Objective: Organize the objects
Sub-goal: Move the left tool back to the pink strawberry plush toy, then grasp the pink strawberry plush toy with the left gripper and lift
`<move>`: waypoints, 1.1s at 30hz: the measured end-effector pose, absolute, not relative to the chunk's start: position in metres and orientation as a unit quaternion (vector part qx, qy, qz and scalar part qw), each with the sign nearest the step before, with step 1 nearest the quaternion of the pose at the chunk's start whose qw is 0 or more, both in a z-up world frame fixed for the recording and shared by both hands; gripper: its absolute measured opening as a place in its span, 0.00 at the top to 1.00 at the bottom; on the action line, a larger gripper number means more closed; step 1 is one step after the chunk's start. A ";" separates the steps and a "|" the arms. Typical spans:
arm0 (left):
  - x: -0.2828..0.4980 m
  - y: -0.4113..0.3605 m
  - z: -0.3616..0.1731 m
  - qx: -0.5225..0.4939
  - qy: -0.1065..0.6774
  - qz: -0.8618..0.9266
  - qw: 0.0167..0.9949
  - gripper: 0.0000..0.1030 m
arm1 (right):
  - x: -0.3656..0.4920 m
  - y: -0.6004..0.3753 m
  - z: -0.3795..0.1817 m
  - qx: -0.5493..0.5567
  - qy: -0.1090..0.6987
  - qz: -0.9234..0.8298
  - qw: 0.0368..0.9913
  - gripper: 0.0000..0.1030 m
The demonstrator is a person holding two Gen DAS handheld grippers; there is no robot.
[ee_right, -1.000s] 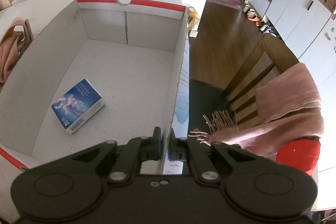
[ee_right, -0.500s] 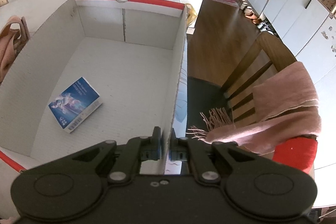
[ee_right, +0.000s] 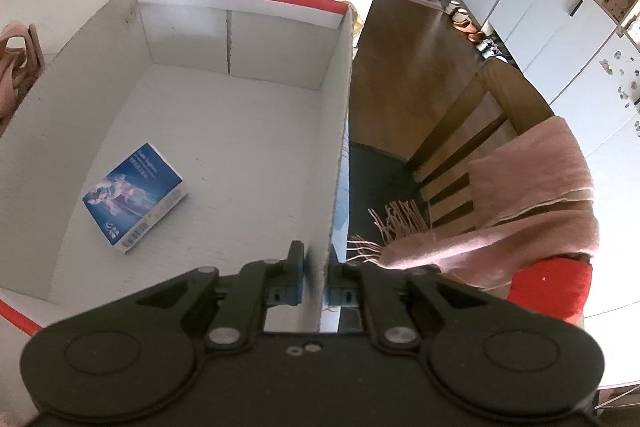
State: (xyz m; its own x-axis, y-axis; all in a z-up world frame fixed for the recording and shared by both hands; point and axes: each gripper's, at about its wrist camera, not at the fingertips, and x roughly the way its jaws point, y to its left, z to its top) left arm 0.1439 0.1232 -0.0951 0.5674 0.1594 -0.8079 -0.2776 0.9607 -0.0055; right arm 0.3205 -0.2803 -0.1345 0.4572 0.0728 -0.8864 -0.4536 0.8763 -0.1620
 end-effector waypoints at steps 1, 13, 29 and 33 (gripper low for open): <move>0.145 0.126 -0.099 -0.065 0.453 0.119 0.881 0.00 | 0.321 -0.280 -0.135 -0.193 0.497 0.157 0.832 0.92; 0.158 0.132 -0.132 -0.032 0.482 0.123 0.867 0.01 | 0.321 -0.276 -0.136 -0.203 0.499 0.143 0.830 0.91; 0.151 0.128 -0.112 -0.040 0.482 0.138 0.864 0.30 | 0.320 -0.277 -0.135 -0.206 0.498 0.143 0.830 0.91; 0.145 0.122 -0.097 -0.039 0.476 0.136 0.868 0.30 | 0.322 -0.278 -0.135 -0.203 0.497 0.147 0.831 0.92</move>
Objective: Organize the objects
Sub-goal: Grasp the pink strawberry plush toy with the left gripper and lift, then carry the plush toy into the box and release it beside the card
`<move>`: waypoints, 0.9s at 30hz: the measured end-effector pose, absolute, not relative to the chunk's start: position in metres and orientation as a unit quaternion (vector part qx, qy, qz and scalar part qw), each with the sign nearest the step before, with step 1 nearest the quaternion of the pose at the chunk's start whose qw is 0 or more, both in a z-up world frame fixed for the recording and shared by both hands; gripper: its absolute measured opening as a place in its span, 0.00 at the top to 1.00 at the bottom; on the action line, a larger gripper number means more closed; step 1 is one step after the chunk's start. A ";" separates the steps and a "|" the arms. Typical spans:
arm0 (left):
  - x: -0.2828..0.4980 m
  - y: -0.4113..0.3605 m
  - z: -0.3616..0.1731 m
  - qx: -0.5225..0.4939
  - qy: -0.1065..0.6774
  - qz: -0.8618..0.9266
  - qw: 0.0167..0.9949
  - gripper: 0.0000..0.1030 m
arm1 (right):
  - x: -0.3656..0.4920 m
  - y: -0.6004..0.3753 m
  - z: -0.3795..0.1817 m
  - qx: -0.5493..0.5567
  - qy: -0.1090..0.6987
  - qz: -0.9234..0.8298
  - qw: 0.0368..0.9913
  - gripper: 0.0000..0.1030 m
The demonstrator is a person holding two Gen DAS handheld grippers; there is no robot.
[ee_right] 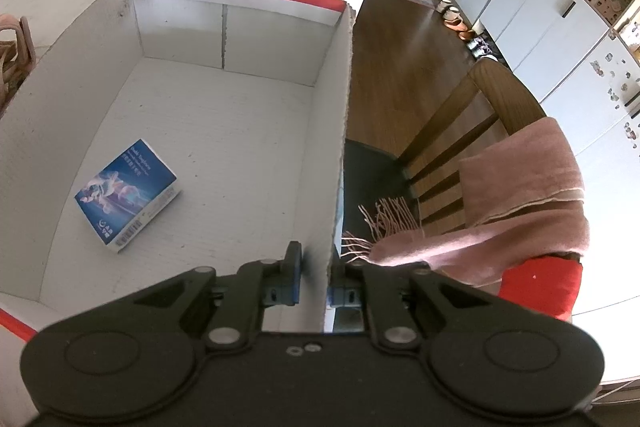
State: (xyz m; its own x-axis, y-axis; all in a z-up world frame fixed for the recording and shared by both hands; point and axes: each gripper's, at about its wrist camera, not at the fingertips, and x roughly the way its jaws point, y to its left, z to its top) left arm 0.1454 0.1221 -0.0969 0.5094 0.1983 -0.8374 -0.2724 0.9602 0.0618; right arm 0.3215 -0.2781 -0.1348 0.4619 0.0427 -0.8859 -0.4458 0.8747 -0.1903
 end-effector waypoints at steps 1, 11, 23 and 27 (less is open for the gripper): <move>0.144 0.121 -0.093 -0.038 0.475 0.135 0.868 0.30 | 0.321 -0.278 -0.135 -0.202 0.498 0.148 0.831 0.92; 0.151 0.093 -0.043 -0.019 0.460 0.109 0.881 0.30 | 0.323 -0.280 -0.134 -0.193 0.501 0.150 0.830 0.93; 0.188 0.020 -0.002 0.019 0.424 -0.001 0.906 0.30 | 0.321 -0.282 -0.134 -0.192 0.498 0.170 0.829 0.94; 0.205 -0.006 0.004 0.030 0.417 -0.033 0.908 0.30 | 0.320 -0.283 -0.134 -0.197 0.495 0.178 0.827 0.94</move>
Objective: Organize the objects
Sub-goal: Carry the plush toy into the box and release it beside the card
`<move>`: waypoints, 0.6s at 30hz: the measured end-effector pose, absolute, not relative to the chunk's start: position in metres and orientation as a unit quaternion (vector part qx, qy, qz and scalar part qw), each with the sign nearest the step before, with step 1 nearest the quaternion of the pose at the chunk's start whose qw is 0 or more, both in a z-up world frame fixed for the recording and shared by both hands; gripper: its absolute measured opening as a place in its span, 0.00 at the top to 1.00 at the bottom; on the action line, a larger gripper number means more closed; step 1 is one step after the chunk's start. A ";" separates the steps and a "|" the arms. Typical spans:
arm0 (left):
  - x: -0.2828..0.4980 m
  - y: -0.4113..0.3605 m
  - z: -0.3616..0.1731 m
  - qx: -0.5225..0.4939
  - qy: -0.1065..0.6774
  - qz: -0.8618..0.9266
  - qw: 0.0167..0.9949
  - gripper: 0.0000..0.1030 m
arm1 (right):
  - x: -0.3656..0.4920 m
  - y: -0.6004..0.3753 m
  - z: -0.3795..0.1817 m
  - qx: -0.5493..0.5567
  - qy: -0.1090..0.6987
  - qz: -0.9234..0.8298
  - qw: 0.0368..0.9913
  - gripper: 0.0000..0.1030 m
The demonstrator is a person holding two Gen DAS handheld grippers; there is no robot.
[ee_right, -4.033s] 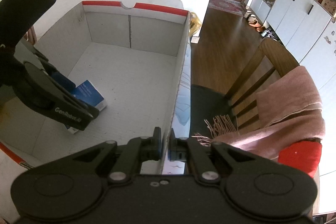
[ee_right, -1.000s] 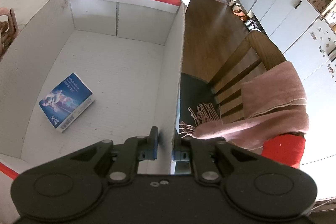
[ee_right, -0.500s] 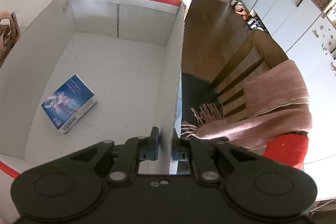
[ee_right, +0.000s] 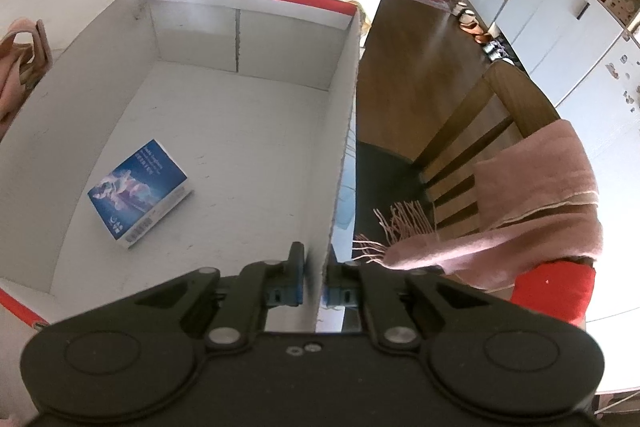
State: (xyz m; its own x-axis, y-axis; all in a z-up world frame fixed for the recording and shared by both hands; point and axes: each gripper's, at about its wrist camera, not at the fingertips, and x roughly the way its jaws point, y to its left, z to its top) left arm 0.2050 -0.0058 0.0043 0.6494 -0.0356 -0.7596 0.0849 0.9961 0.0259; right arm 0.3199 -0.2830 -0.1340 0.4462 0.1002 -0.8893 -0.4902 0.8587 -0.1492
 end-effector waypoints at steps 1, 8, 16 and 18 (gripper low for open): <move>0.209 -0.013 0.006 0.035 0.415 -0.041 0.908 0.30 | 0.320 -0.283 -0.134 -0.198 0.495 0.180 0.827 0.94; 0.241 -0.063 0.008 0.083 0.411 -0.089 0.904 0.30 | 0.318 -0.282 -0.134 -0.205 0.491 0.189 0.826 0.94; 0.274 -0.111 0.005 0.108 0.409 -0.132 0.896 0.30 | 0.317 -0.282 -0.135 -0.211 0.488 0.199 0.823 0.94; 0.283 -0.122 0.005 0.111 0.407 -0.143 0.895 0.30 | 0.317 -0.282 -0.135 -0.212 0.488 0.202 0.822 0.94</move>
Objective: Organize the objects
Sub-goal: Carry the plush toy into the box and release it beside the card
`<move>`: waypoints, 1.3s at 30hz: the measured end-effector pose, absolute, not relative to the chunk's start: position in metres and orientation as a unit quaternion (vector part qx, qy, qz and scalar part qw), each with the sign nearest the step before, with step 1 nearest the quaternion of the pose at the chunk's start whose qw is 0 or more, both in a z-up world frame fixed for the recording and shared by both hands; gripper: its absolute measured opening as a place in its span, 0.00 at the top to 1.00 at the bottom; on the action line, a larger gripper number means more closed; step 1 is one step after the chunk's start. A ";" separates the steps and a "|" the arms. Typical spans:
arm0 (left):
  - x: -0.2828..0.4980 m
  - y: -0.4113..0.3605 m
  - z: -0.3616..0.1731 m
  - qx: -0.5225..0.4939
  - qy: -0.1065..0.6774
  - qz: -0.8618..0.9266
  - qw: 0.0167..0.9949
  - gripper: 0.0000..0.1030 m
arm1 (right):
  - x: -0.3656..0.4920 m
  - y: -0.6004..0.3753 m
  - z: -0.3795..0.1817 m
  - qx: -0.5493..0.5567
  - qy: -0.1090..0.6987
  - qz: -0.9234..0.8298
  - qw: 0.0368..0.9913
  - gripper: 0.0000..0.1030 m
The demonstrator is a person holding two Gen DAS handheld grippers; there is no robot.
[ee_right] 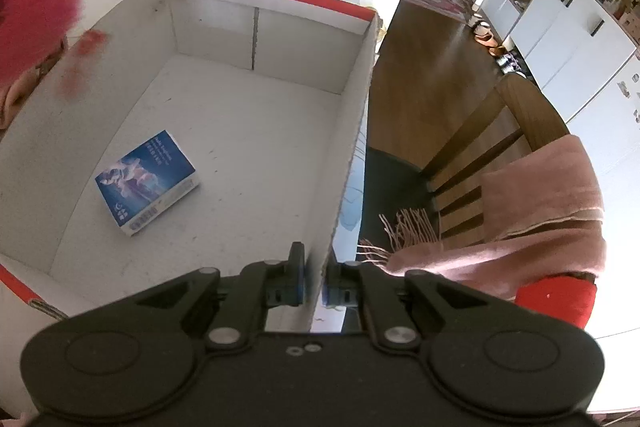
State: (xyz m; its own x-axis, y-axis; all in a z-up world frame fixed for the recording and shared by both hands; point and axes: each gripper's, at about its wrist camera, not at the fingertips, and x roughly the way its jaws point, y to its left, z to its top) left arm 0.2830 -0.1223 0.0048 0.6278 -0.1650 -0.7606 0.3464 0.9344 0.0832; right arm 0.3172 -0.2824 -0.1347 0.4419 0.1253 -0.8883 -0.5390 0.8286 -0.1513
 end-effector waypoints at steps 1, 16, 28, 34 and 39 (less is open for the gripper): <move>0.288 -0.126 0.004 0.112 0.408 -0.148 0.894 0.30 | 0.318 -0.283 -0.135 -0.211 0.488 0.203 0.822 0.94; 0.362 -0.180 -0.086 0.173 0.476 -0.149 0.849 0.30 | 0.319 -0.285 -0.137 -0.215 0.492 0.221 0.814 0.94; 0.389 -0.192 -0.116 0.178 0.509 -0.153 0.828 0.27 | 0.319 -0.285 -0.138 -0.220 0.491 0.233 0.810 0.94; 0.390 -0.191 -0.116 0.176 0.510 -0.156 0.828 0.21 | 0.319 -0.285 -0.138 -0.222 0.491 0.238 0.808 0.94; 0.387 -0.185 -0.112 0.167 0.505 -0.152 0.833 0.19 | 0.318 -0.284 -0.138 -0.224 0.490 0.239 0.808 0.94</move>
